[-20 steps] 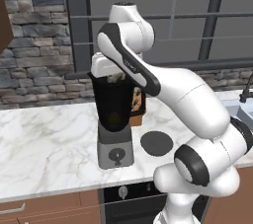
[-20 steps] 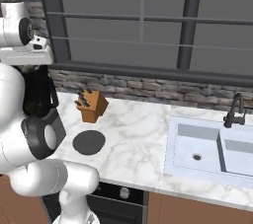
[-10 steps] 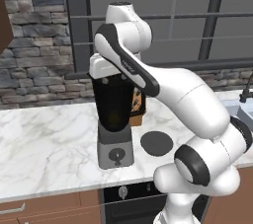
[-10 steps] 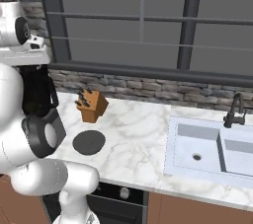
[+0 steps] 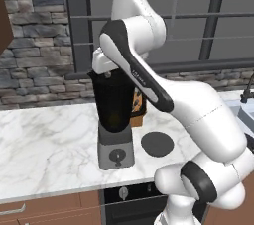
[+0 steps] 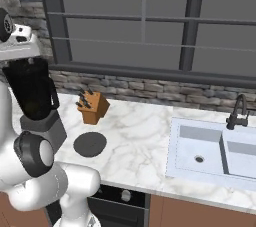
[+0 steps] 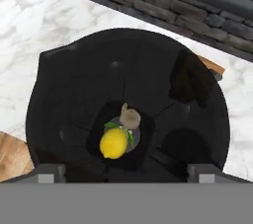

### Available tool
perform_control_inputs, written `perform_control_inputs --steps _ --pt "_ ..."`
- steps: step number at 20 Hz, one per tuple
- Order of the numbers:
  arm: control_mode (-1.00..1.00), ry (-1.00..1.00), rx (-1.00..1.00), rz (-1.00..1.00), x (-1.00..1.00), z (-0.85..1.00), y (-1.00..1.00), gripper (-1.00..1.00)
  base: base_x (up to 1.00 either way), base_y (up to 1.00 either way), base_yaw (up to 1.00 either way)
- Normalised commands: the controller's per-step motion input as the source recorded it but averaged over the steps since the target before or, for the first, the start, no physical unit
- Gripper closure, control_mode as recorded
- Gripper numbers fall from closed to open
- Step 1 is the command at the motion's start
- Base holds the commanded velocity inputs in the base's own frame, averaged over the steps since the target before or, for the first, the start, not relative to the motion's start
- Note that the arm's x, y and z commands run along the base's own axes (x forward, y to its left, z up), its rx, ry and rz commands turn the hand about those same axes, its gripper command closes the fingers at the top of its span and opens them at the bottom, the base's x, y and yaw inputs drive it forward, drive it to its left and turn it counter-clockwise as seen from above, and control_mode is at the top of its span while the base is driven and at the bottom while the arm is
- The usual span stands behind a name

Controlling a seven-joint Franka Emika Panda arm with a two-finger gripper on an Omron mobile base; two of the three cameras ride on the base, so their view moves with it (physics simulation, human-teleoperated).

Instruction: Grab the garlic and lemon from the fridge, place them in the blender, close the lid, and turn on the blender to create a marinade.

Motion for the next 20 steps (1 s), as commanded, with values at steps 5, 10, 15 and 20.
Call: perform_control_inputs --steps 5,10,15,20 --pt "-1.00 -0.22 0.04 0.00 -0.80 0.31 -0.74 -1.00 0.00 0.00 0.00" --pt "-1.00 -0.08 0.18 0.00 -0.83 -0.12 -1.00 -1.00 0.00 0.00 0.00" --pt "-1.00 0.00 0.18 0.00 -0.56 -0.53 -1.00 -1.00 0.00 0.00 0.00" --pt "-1.00 0.08 0.08 0.00 -0.22 -0.79 -0.81 -1.00 0.00 0.00 0.00"
